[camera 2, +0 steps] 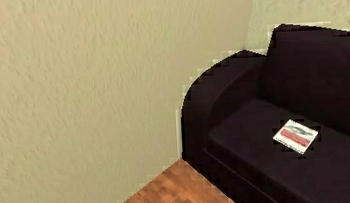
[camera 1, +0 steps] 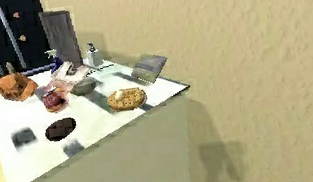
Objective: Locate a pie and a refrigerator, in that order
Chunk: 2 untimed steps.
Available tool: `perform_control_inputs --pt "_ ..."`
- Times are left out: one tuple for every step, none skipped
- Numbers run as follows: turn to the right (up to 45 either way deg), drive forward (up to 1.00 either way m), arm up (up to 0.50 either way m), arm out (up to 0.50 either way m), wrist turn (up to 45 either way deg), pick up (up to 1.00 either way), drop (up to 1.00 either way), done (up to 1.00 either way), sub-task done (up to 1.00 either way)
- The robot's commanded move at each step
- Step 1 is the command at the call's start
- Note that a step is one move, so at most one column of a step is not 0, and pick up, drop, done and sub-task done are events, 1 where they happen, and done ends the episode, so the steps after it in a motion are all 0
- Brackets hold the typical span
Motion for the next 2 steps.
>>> perform_control_inputs --pt "0.0 0.00 0.00 0.00 0.0 0.00 0.00 0.00 1.00" --pt "-45.0 0.00 0.00 0.00 0.0 0.00 0.00 0.00 0.00"
